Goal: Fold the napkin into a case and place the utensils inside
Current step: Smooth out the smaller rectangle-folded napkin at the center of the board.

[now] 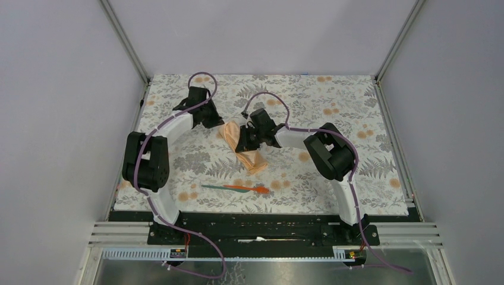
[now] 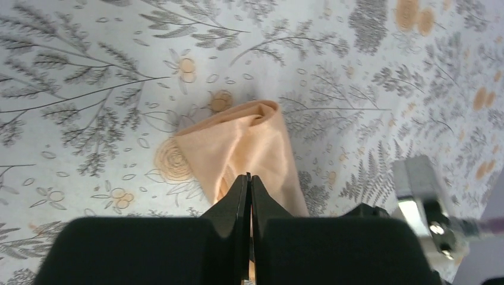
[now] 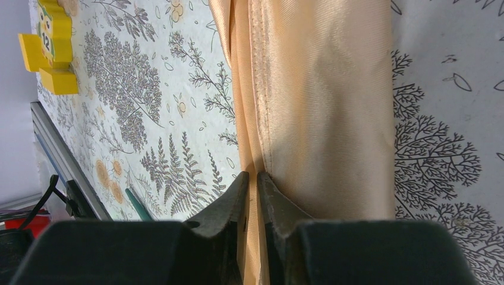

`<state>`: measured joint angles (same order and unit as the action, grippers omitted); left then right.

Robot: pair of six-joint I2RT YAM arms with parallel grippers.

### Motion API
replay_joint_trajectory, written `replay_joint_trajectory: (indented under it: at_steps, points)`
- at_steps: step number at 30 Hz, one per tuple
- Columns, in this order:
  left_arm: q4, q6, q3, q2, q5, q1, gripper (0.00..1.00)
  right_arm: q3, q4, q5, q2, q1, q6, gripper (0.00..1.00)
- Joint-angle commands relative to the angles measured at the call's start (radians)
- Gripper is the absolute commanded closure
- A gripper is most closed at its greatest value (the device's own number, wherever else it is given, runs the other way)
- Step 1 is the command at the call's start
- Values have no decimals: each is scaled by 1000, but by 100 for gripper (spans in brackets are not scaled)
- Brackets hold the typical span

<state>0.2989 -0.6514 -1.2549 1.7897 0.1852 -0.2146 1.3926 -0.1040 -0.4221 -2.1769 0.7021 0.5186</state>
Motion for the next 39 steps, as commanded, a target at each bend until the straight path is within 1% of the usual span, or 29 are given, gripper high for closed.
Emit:
replay_joint_trajectory:
  at_steps: [1, 3, 11, 16, 18, 21, 24, 27, 29, 33, 39]
  points:
    - [51, 1, -41, 47, -87, 10, 99, -8, 59, 46, -39, -4, -41, 84]
    - [43, -6, -52, 67, -87, 11, 100, -10, 59, 45, -40, -4, -43, 85]
    - [-54, -29, -62, 164, 21, 0, 100, -2, 65, 38, -43, -4, -47, 86]
    - [-68, -38, -60, 176, -3, -21, 100, 2, 70, 32, -46, -4, -49, 87]
    - [-67, -45, -41, 145, -21, -24, 100, 3, 73, 32, -45, -4, -51, 87]
    - [-77, -39, -5, 47, -69, -29, 90, 3, 78, 38, -43, -3, -56, 87]
    - [-56, -27, -15, 17, -78, -28, 86, 6, 79, 37, -42, -5, -57, 88]
    - [-62, -29, -23, 29, -53, -27, 84, 6, 81, 36, -43, -3, -54, 87]
    - [-72, -36, -36, 59, -15, -27, 85, 6, 80, 36, -41, -3, -54, 88]
    - [-95, -58, -58, 129, 33, -28, 93, 7, 84, 39, -37, -3, -57, 87]
    - [-134, -73, -68, 188, 79, -27, 94, 15, 90, 35, -40, -4, -59, 87]
